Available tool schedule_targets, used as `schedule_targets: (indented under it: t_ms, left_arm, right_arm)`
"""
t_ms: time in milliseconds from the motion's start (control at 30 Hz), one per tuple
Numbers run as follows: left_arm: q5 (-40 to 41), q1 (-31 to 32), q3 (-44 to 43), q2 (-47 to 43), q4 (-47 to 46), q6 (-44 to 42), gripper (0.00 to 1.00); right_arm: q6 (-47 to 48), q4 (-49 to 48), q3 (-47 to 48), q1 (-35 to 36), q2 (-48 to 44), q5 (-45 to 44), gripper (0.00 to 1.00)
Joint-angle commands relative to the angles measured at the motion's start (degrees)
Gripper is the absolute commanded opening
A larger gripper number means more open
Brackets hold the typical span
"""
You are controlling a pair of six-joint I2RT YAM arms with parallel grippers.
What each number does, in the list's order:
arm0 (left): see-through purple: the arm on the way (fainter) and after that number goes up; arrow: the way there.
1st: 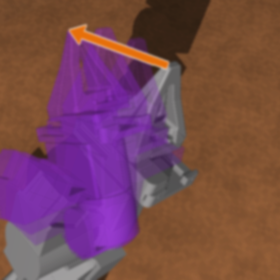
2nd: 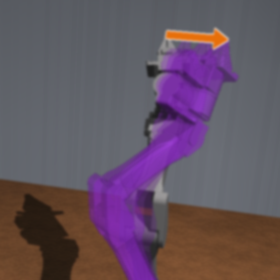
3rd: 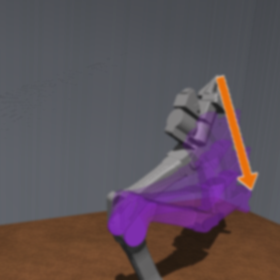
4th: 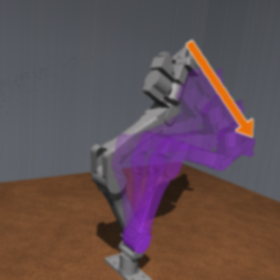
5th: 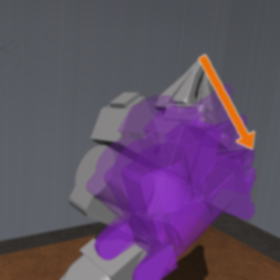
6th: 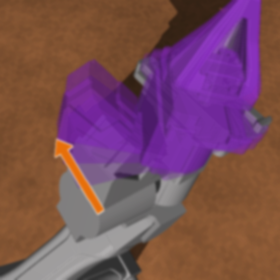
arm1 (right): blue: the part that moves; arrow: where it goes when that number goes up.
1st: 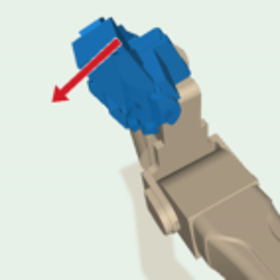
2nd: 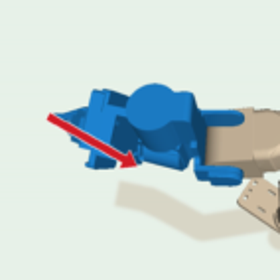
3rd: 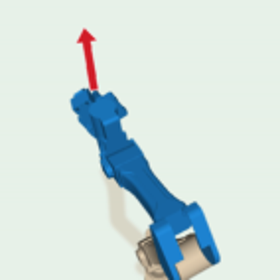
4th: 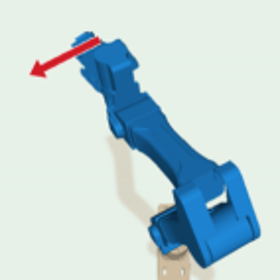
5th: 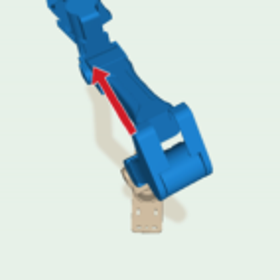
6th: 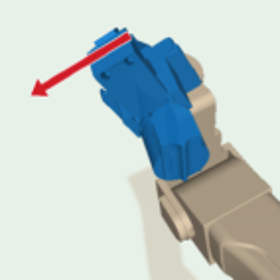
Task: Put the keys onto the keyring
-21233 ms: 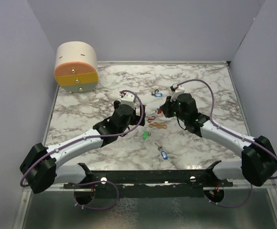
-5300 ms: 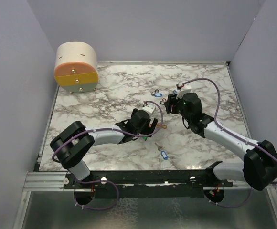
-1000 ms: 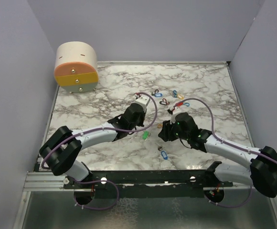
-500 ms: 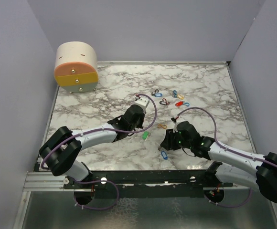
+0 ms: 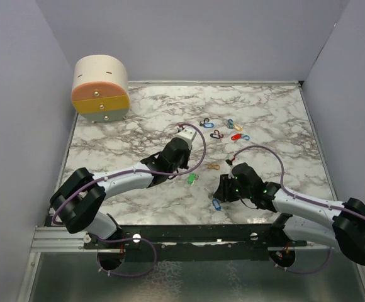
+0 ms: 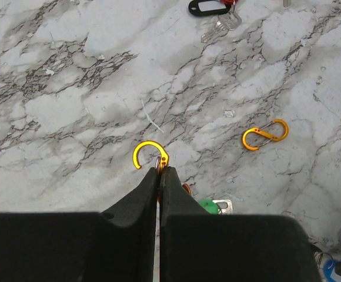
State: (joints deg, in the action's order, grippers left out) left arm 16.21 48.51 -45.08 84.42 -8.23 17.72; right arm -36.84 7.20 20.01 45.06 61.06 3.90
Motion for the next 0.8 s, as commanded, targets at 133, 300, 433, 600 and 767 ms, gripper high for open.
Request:
schedule_targets:
  t_ms: [133, 300, 433, 600, 767]
  left_arm:
    - [1.8, 0.5, 0.5, -1.3, -0.1, 0.6, 0.00]
    - [1.9, 0.5, 0.6, -1.2, -0.2, 0.5, 0.00]
    - [2.1, 0.5, 0.8, -1.4, -0.1, 0.6, 0.00]
    - [2.2, 0.5, 0.9, -1.5, -0.1, 0.5, 0.00]
    - [2.3, 0.5, 1.0, -1.6, 0.0, 0.5, 0.00]
  right_arm:
    - [-0.8, -4.3, -1.4, 0.6, 2.0, 2.6, 0.33]
    - [-1.0, -5.8, -1.7, 0.8, 2.9, 3.6, 0.31]
    - [-1.4, -6.7, -1.9, 1.2, 4.0, 3.9, 0.29]
    - [-1.7, -7.2, -2.1, 1.8, 4.1, 4.0, 0.26]
    - [-1.8, -7.3, -2.2, 2.0, 4.1, 3.7, 0.22]
